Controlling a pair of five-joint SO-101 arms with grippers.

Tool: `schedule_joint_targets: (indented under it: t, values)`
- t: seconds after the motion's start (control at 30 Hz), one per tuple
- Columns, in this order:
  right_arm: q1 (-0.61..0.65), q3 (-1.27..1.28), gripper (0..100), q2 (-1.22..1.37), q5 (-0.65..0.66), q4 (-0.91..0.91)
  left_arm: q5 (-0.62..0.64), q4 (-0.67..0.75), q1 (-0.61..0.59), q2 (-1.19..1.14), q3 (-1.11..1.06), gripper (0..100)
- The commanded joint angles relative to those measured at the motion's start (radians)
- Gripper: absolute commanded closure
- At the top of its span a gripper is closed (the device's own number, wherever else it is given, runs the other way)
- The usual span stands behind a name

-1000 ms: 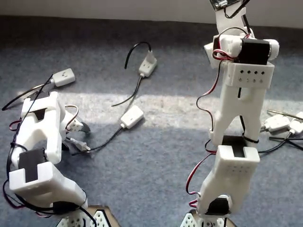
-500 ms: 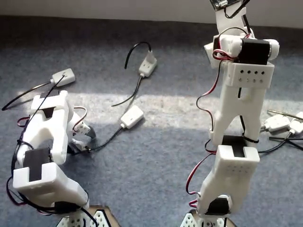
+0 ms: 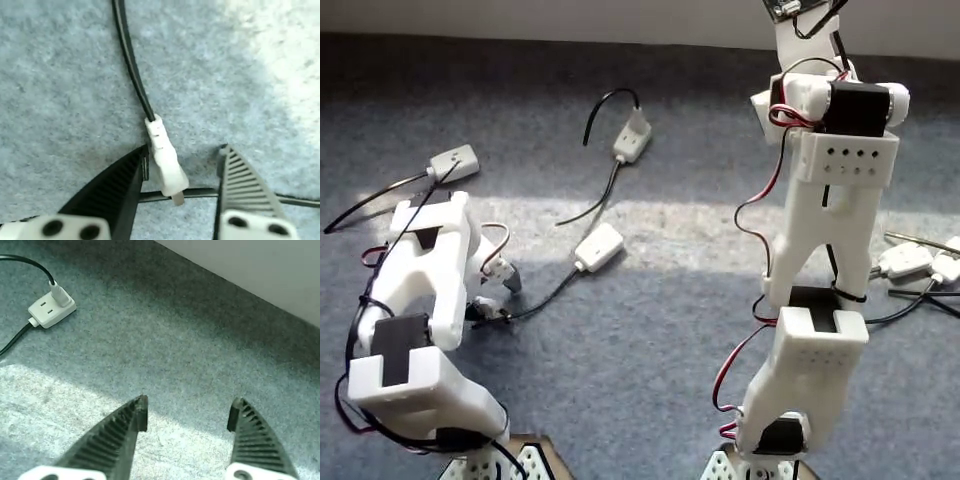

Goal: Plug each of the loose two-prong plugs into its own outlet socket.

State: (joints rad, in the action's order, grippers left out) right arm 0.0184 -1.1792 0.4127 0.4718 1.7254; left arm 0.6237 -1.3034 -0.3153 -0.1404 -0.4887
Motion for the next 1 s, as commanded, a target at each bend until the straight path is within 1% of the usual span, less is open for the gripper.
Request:
schedule_joint_targets:
  t: [0.0,0.1,0.33,0.47,0.57,0.7,0.87,0.97]
  values:
    - [0.007,-0.004,73.8,-0.054,0.008,0.039,-0.002,0.068,-0.061,0.027,-0.002,93]
    - [0.007,-0.004,73.8,-0.054,0.008,0.039,-0.002,0.097,-0.097,0.027,-0.002,100]
    - [0.005,-0.004,73.8,-0.054,0.008,0.039,-0.002,0.092,-0.094,0.031,0.004,99]
    - [0.005,-0.004,73.8,-0.054,0.008,0.039,0.000,0.091,-0.039,0.039,0.038,99]
    - [0.010,-0.004,73.8,-0.054,0.008,0.039,0.005,0.074,0.022,0.039,0.163,99]
    - [0.010,-0.004,73.8,-0.054,0.006,0.038,0.006,0.032,0.102,0.038,0.410,99]
    - [0.010,-0.005,73.8,-0.054,0.003,0.038,0.006,0.017,0.166,0.039,0.737,99]
    - [0.005,-0.005,73.8,-0.054,-0.091,0.035,0.006,0.018,0.208,0.038,0.903,99]
